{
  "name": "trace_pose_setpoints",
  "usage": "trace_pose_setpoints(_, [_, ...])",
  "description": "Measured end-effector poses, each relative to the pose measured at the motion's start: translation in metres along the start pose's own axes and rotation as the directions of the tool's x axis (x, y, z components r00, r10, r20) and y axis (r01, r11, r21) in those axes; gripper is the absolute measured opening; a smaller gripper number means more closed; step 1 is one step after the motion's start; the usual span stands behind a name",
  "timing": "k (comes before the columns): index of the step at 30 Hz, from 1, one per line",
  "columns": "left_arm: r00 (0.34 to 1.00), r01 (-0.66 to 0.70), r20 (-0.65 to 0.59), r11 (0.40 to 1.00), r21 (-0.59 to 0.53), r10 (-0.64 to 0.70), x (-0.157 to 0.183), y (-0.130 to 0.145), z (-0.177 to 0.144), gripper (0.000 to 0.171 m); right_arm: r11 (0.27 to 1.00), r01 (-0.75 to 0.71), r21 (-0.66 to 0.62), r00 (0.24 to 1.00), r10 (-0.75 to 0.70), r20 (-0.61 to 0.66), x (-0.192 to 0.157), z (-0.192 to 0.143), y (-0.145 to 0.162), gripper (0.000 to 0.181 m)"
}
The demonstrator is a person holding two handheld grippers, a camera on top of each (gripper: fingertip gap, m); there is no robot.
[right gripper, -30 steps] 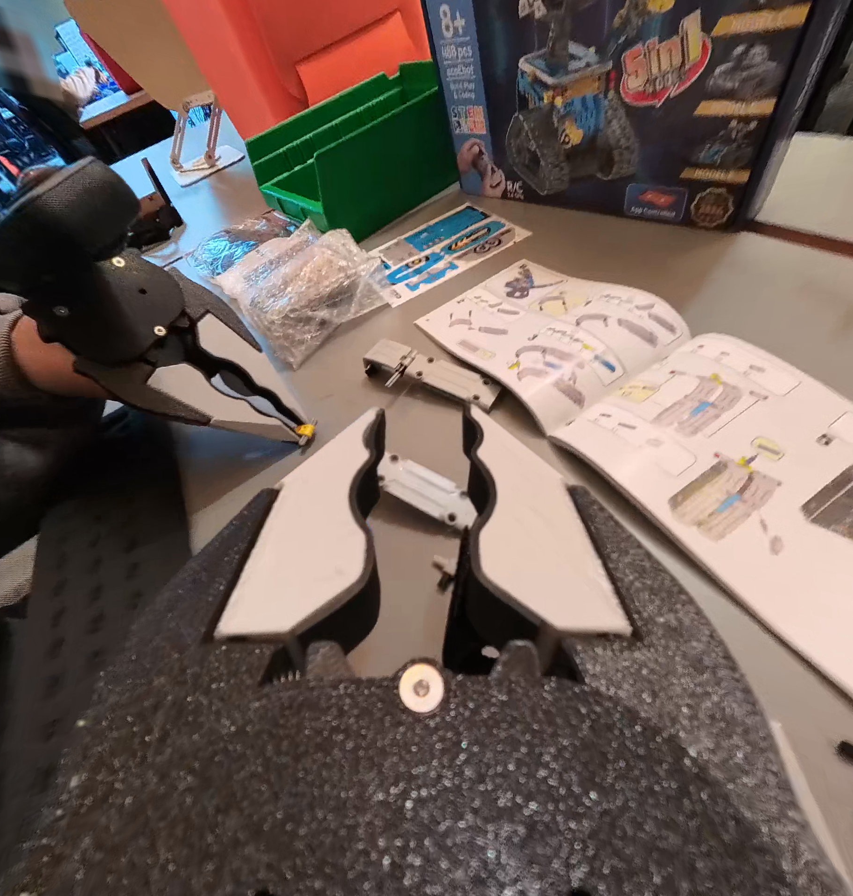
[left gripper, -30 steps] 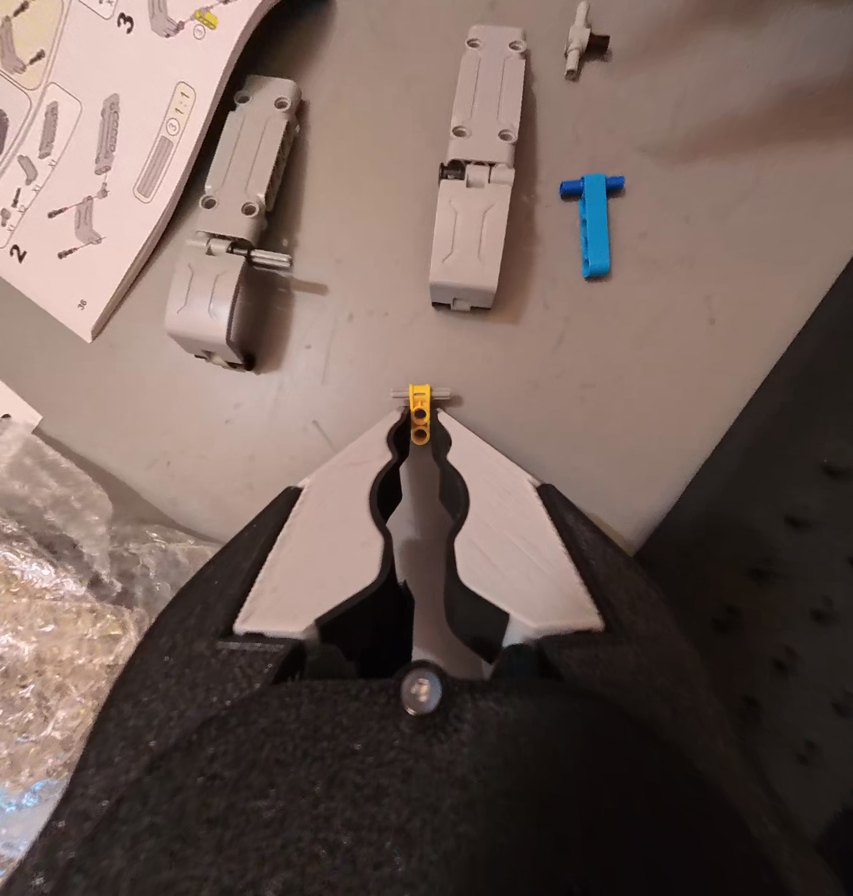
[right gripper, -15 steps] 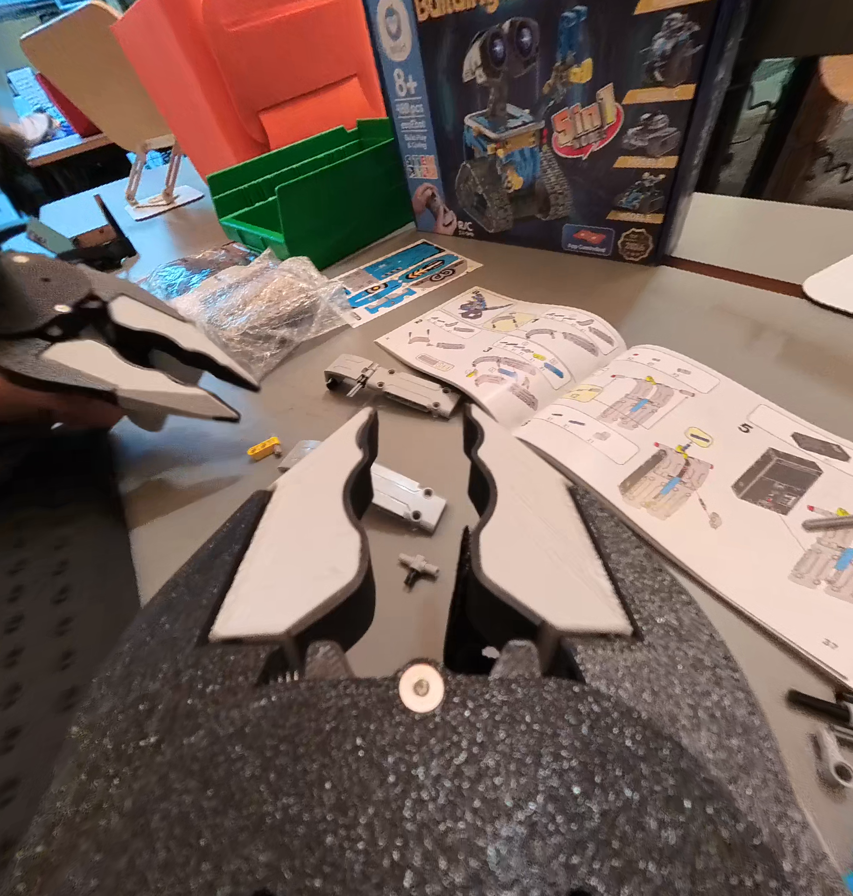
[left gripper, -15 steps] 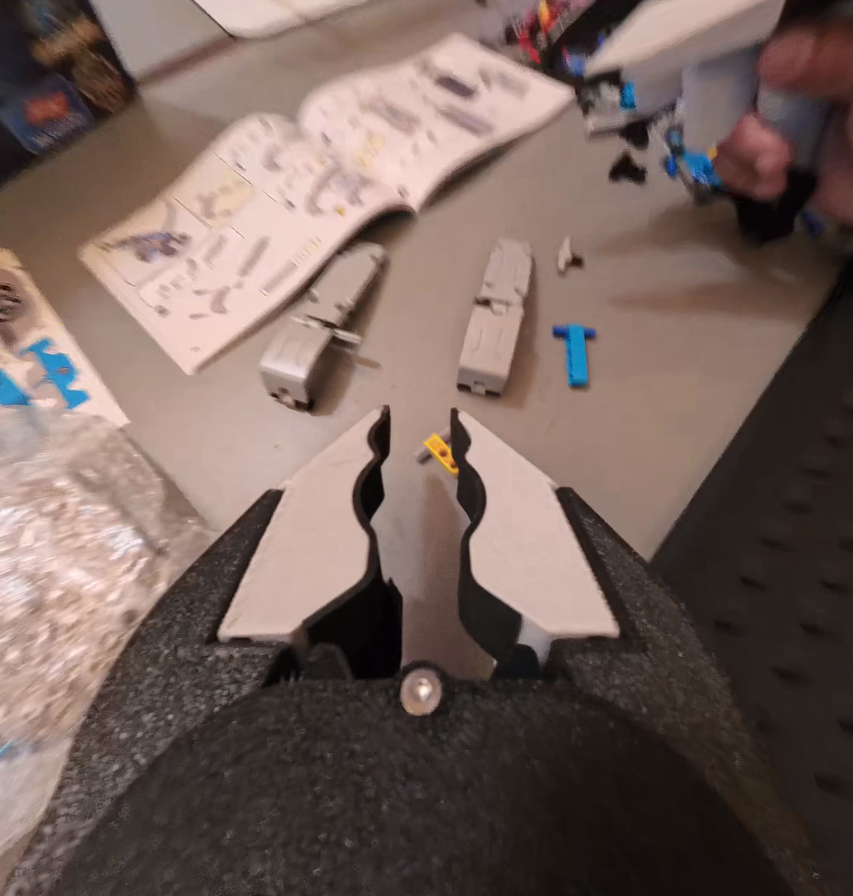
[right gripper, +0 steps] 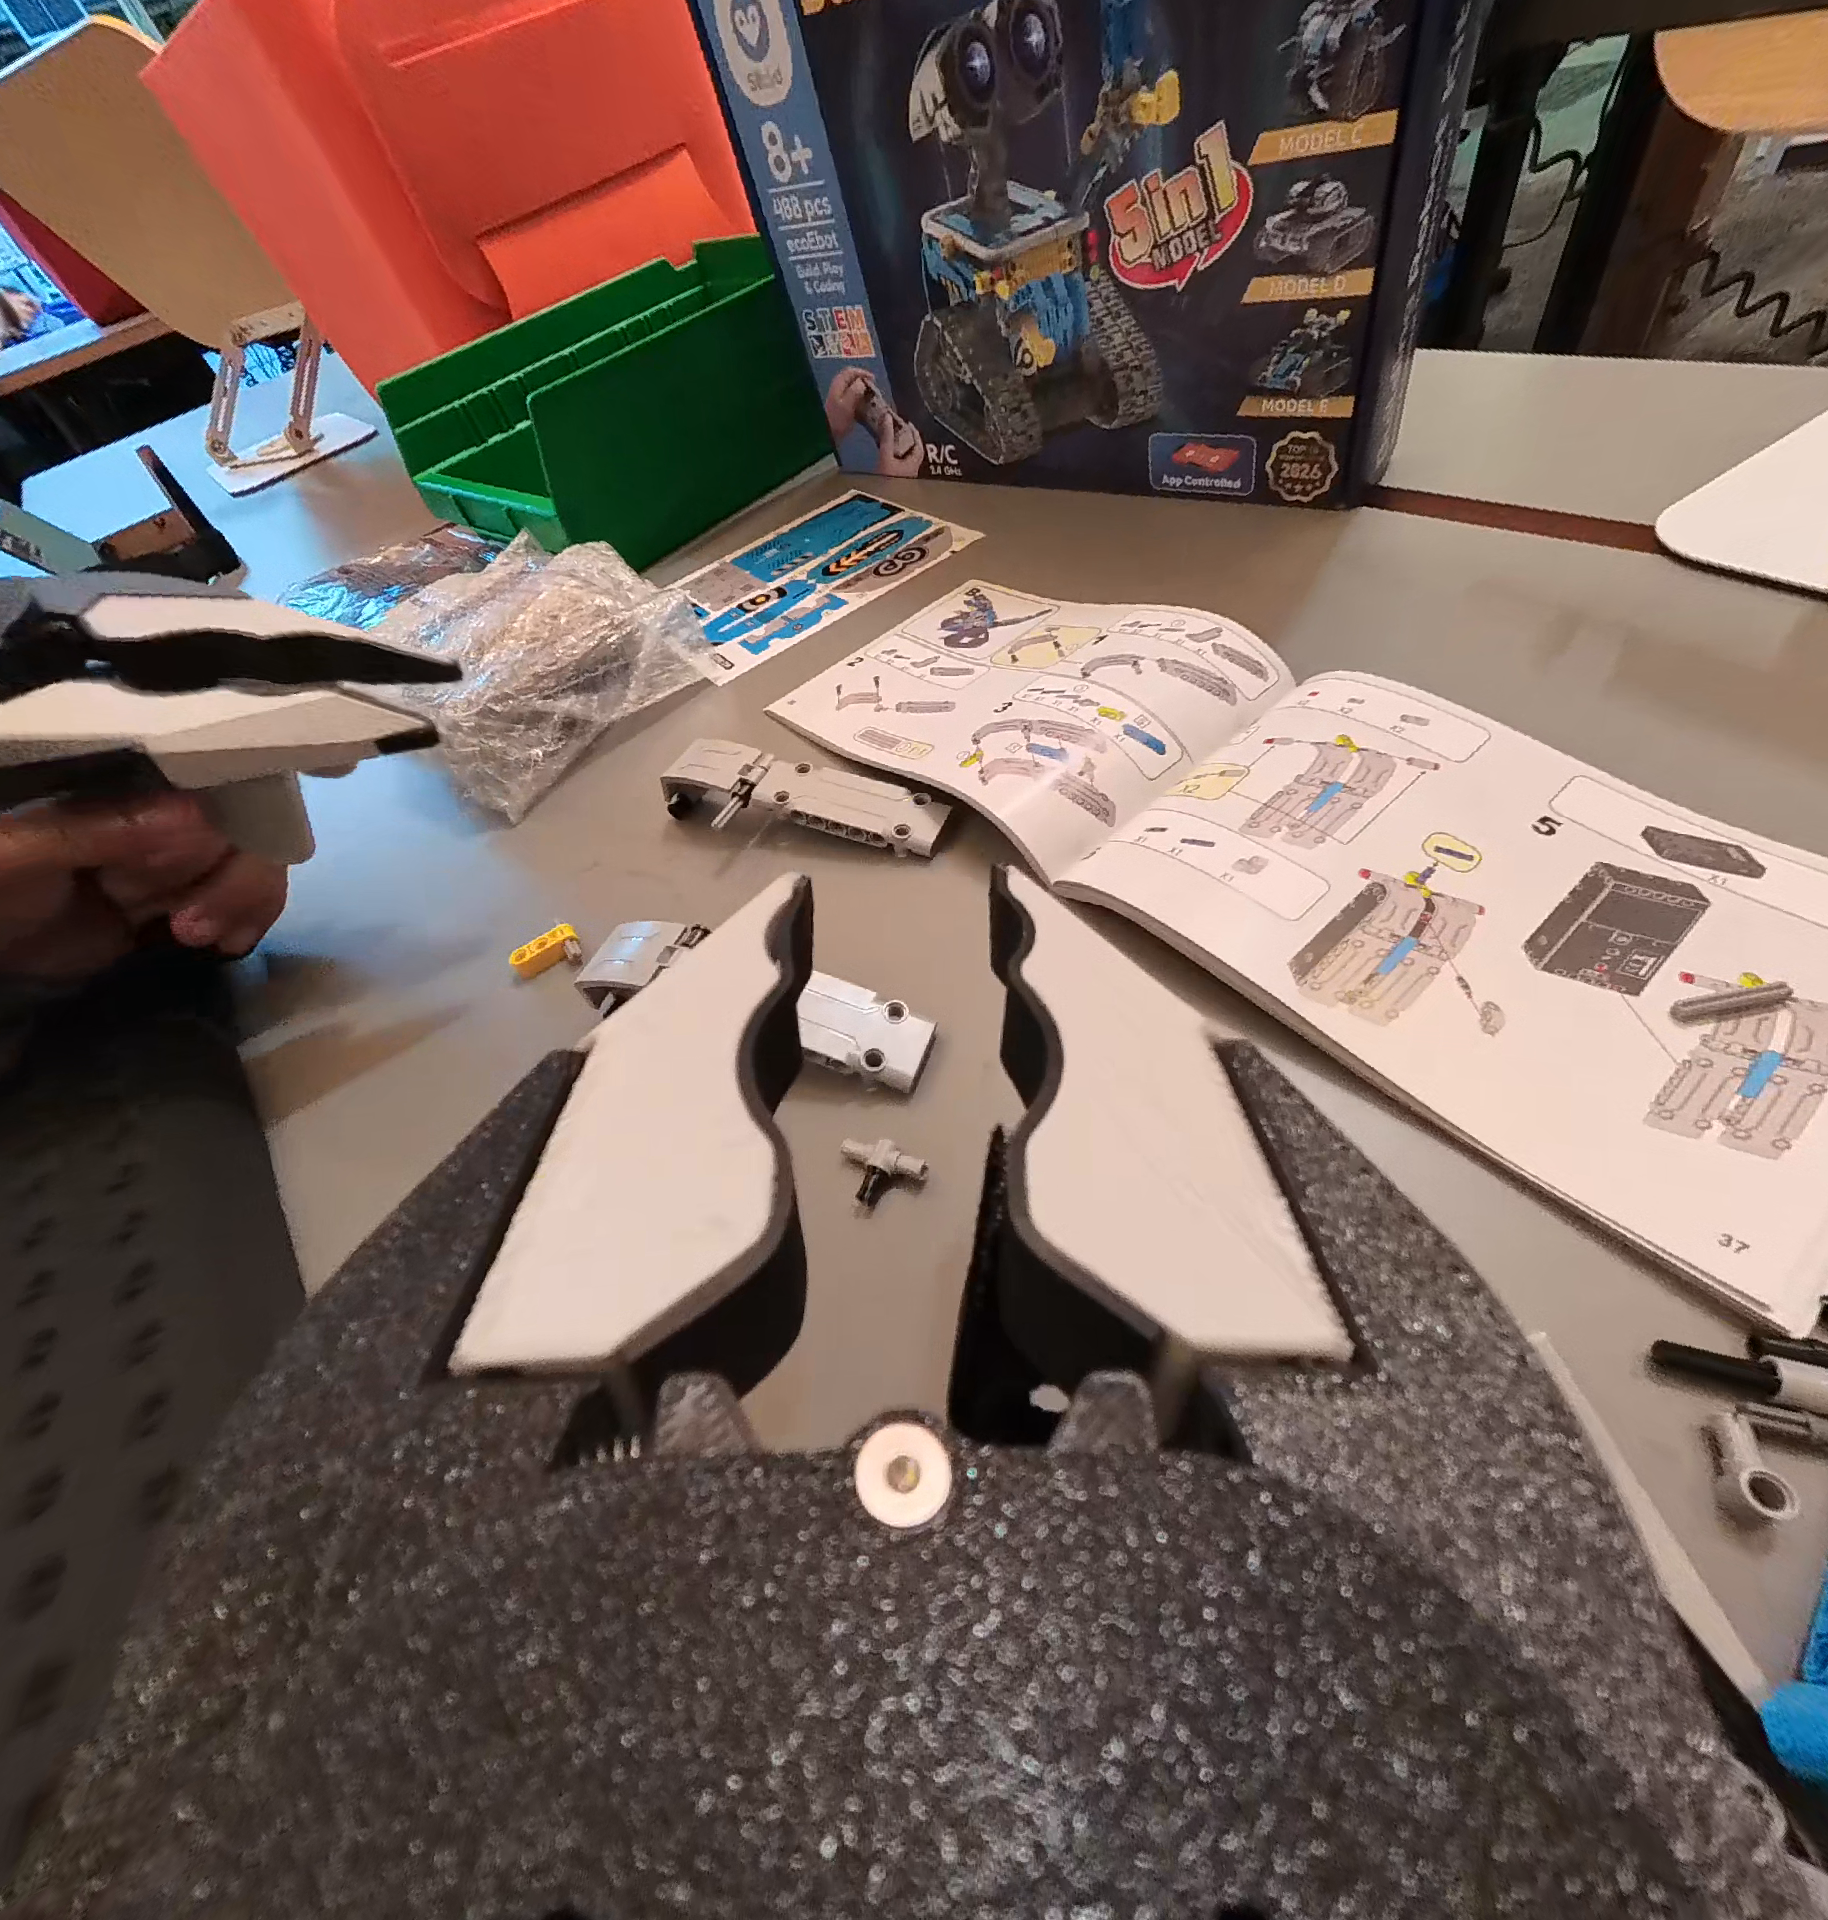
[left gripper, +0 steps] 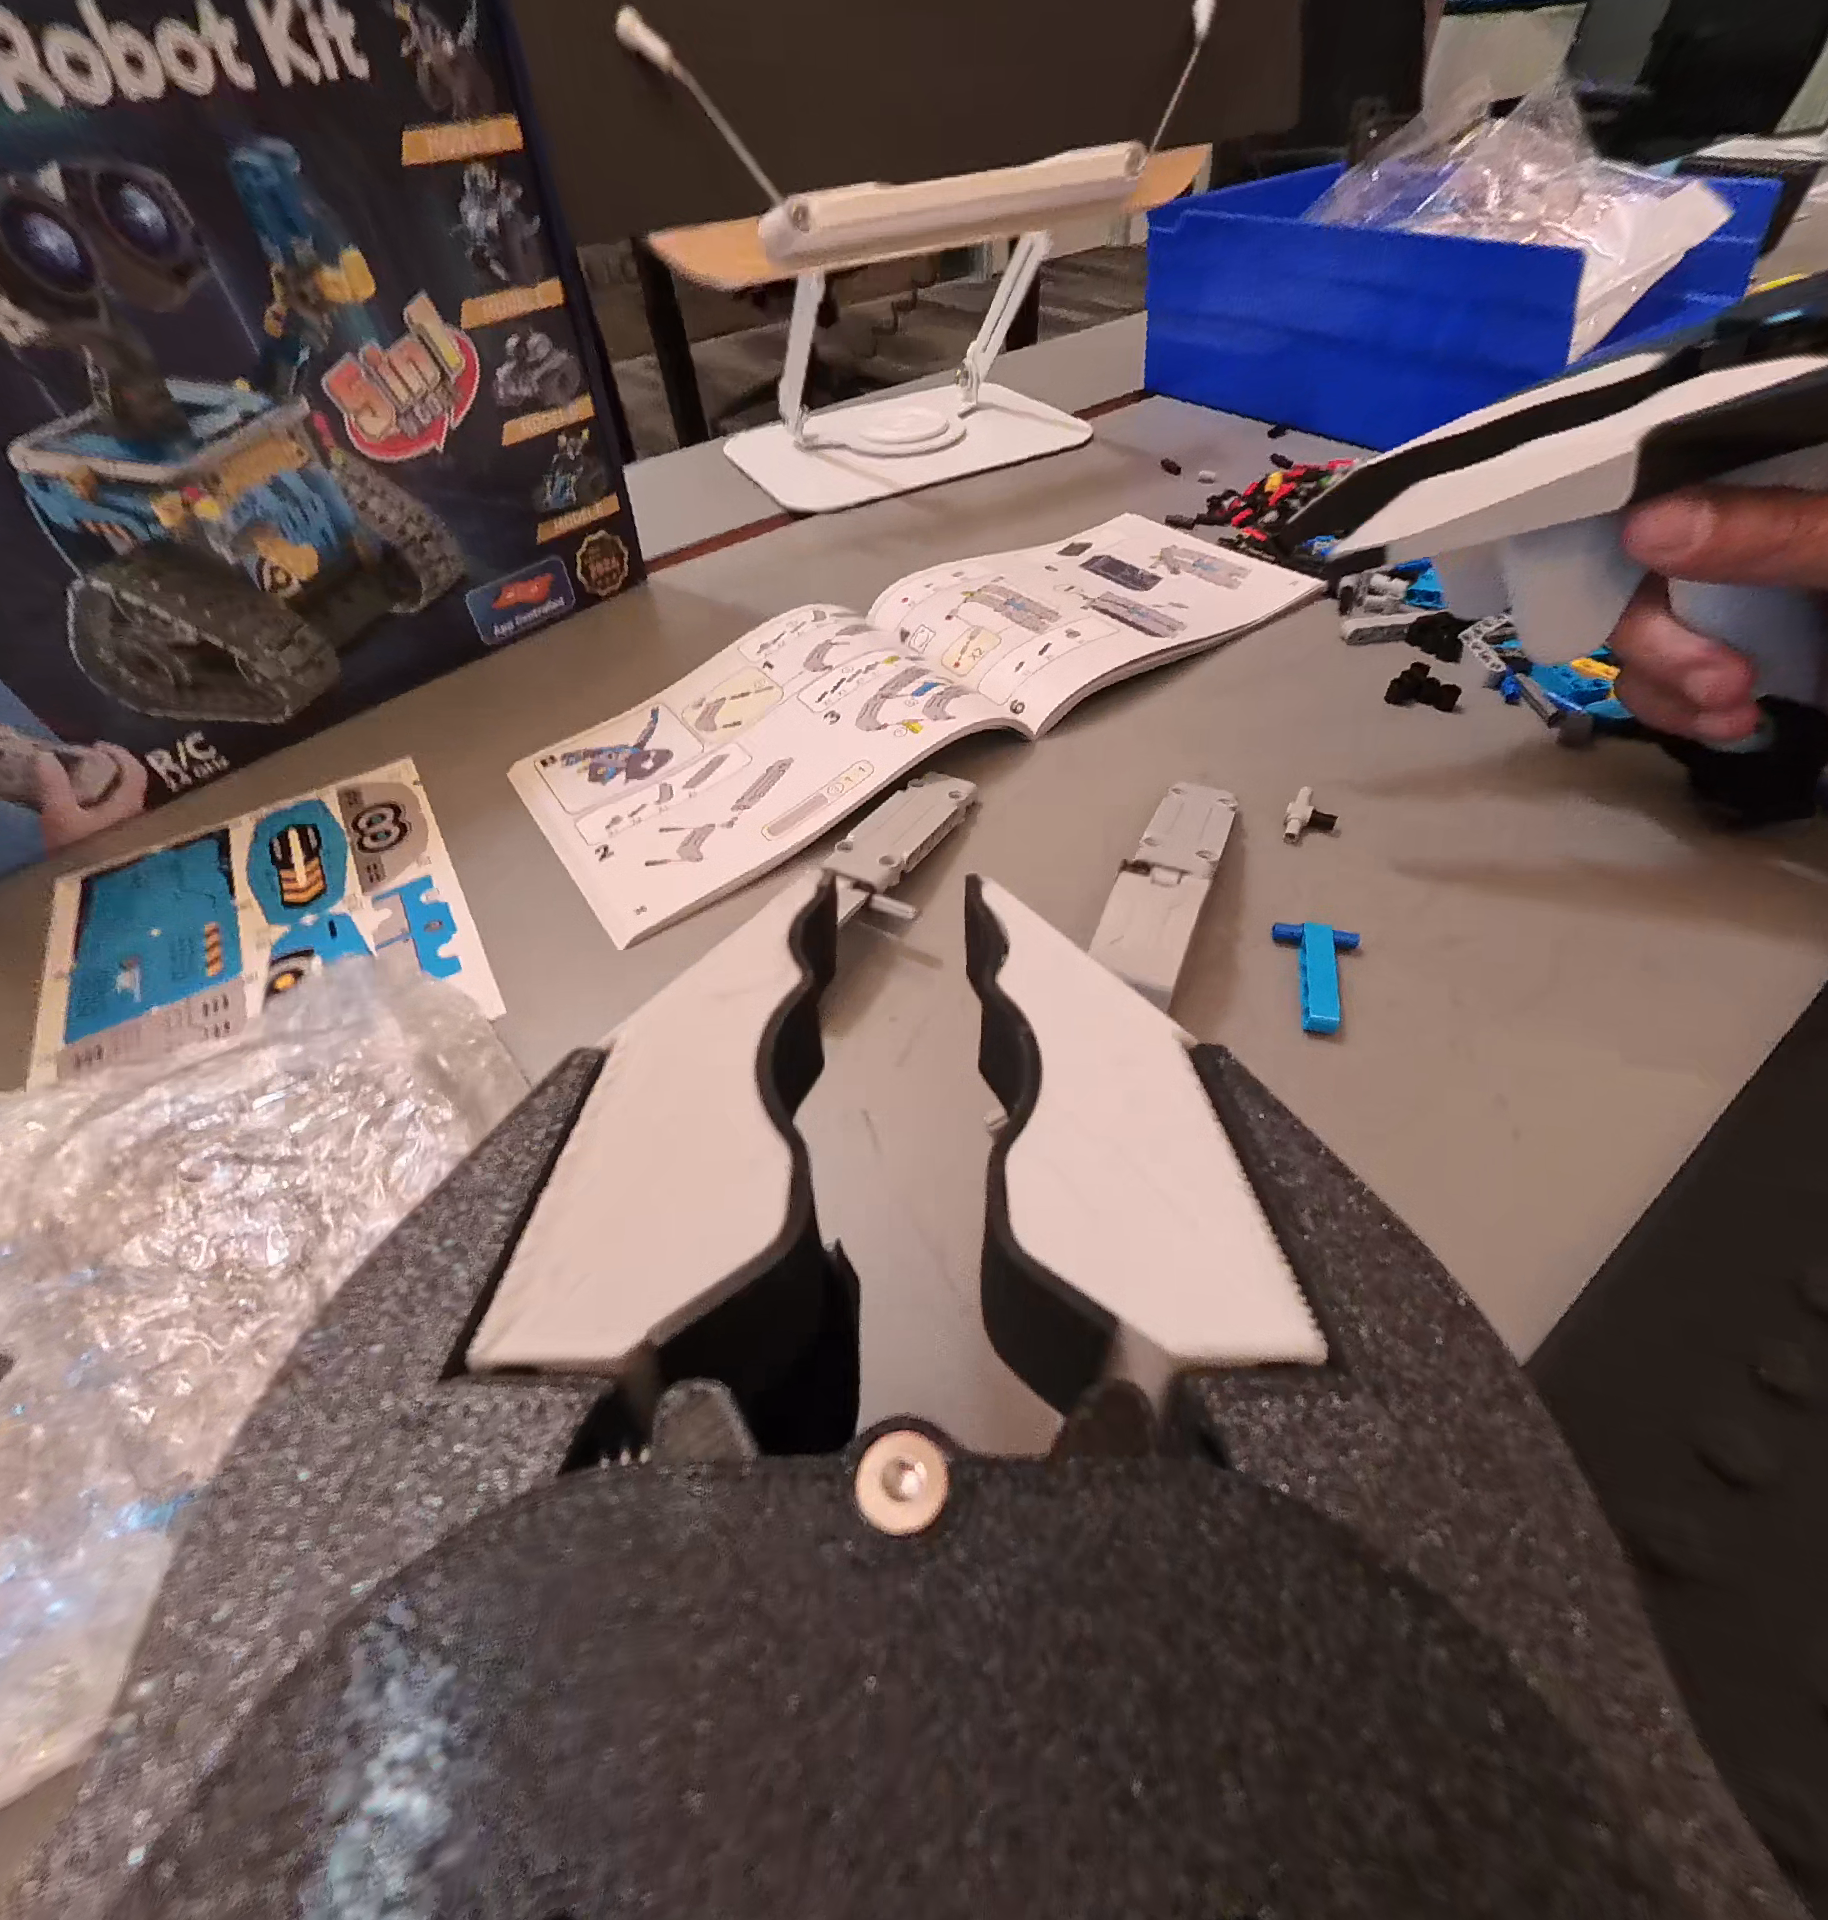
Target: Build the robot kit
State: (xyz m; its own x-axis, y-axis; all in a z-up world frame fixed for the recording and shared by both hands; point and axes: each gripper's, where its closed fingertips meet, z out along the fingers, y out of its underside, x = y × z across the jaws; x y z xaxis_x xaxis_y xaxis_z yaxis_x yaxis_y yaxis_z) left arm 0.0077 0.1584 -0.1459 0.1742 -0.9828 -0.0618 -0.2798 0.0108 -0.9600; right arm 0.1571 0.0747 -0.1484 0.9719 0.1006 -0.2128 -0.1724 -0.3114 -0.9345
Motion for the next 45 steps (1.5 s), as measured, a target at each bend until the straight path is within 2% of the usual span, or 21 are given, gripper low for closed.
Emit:
trace_pose_setpoints(3, [1.0,-0.023,0.005,0.999,0.033,0.023,0.002,-0.006,-0.001,0.023,1.0,-0.013,-0.001,1.0,0.013,0.004,0.0,0.0,0.001,0.033])
trace_pose_setpoints(9, [0.998,0.059,0.007,0.998,0.014,-0.059,-0.013,-0.004,0.012,0.023,1.0,-0.001,-0.016,1.0,0.001,-0.014,0.003,0.003,0.005,0.033])
trace_pose_setpoints(19, [0.998,0.061,-0.015,0.997,-0.049,-0.062,-0.011,0.003,0.034,0.024,0.991,0.116,-0.068,0.993,-0.117,-0.008,-0.013,0.008,0.01,0.031])
trace_pose_setpoints(25, [0.992,0.111,-0.045,0.99,-0.086,-0.115,-0.011,0.01,0.037,0.025,0.968,0.153,-0.201,0.983,-0.17,-0.074,0.0,0.003,0.028,0.028])
trace_pose_setpoints(27, [0.991,0.112,-0.059,0.99,-0.089,-0.117,-0.009,0.009,0.037,0.025,0.958,0.149,-0.246,0.984,-0.168,-0.057,0.002,-0.002,0.034,0.027])
trace_pose_setpoints(29, [0.99,0.098,-0.094,0.99,-0.105,-0.108,-0.004,0.003,0.04,0.026,0.947,0.125,-0.297,0.992,-0.128,0.011,-0.003,-0.004,0.043,0.027])
trace_pose_setpoints(31, [0.982,0.073,-0.16,0.985,-0.155,-0.098,0.002,-0.002,0.049,0.032,0.931,0.077,-0.358,0.995,-0.052,0.079,-0.007,-0.004,0.055,0.027])
trace_pose_setpoints(34, [0.963,-0.013,-0.255,0.938,-0.346,-0.081,0.002,0.013,0.073,0.047,0.917,0.037,-0.396,0.991,0.018,0.136,-0.012,-0.004,0.061,0.029])
trace_pose_setpoints(38, [0.959,-0.141,-0.284,0.854,-0.501,-0.008,-0.02,0.034,0.104,0.049,0.866,0.121,-0.484,0.983,-0.039,0.177,-0.01,-0.015,0.083,0.025])
trace_pose_setpoints(42, [0.935,-0.152,-0.351,0.832,-0.534,-0.055,-0.013,0.036,0.115,0.049,0.85,0.182,-0.495,0.977,-0.097,0.192,-0.014,-0.012,0.09,0.023])
trace_pose_setpoints(45, [0.912,-0.135,-0.406,0.891,-0.434,-0.06,0.013,0.003,0.108,0.046,0.844,0.207,-0.494,0.975,-0.139,0.172,-0.012,-0.004,0.091,0.023])
